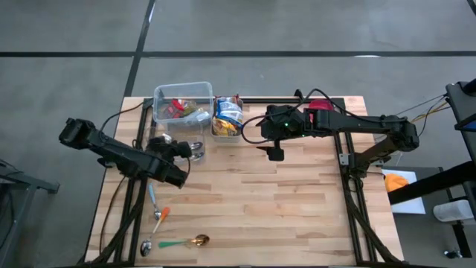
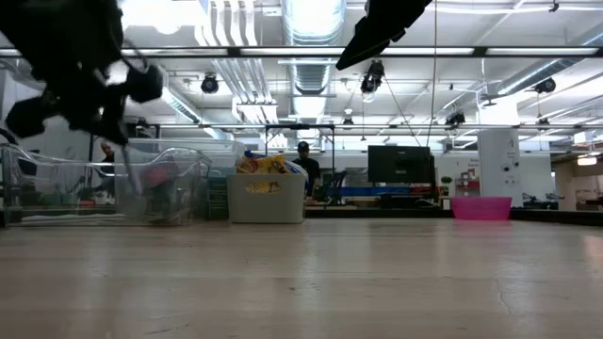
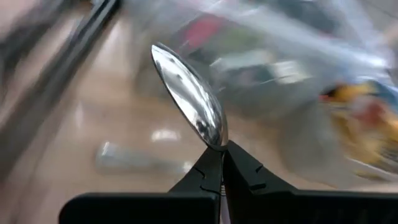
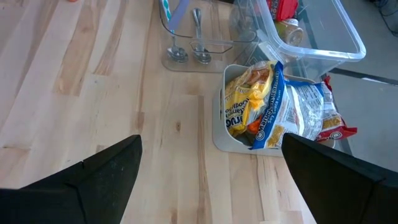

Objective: Pick & Place Food Item
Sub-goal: Put the purple spoon into the transparent bin

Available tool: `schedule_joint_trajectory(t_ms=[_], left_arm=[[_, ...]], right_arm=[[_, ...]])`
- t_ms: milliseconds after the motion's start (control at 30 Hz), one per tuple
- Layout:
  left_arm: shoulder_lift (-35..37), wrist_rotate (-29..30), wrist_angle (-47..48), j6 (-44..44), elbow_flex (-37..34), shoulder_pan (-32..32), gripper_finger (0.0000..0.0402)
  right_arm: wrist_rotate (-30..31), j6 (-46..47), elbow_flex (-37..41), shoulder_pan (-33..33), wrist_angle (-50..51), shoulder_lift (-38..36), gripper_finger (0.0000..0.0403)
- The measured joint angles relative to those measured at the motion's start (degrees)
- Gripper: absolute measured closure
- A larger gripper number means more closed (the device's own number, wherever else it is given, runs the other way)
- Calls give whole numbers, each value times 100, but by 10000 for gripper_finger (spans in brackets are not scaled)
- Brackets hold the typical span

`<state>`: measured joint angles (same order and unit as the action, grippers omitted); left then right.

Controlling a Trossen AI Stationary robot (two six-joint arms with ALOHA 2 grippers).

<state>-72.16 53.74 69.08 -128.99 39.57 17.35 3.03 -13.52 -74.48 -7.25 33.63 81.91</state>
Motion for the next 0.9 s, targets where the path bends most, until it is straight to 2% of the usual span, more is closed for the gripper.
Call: schedule_joint_trajectory(t_ms=[100,233,467,567,767,900], left_arm=[[6,-332,-253,-709,-363,-16,399],[15,-289,-366,-521,-487,-18,399],[9,-565,-463,-417,-275,-27,395],[9,-582,-446,-494,-281,-31,372],[7,-580,-429,-476,-284,-31,300],[7,-576,-413,-454,-282,-29,271]], right_arm=[[2,-2,2,-2,-1,0,18],[1,0,0,-1,1,1,18],[0,0,0,-2,-2,2,18],[0,-1,0,-2,-2,0,18],[0,0,0,-1,-1,0,18],[0,0,2,0,0,1,18]])
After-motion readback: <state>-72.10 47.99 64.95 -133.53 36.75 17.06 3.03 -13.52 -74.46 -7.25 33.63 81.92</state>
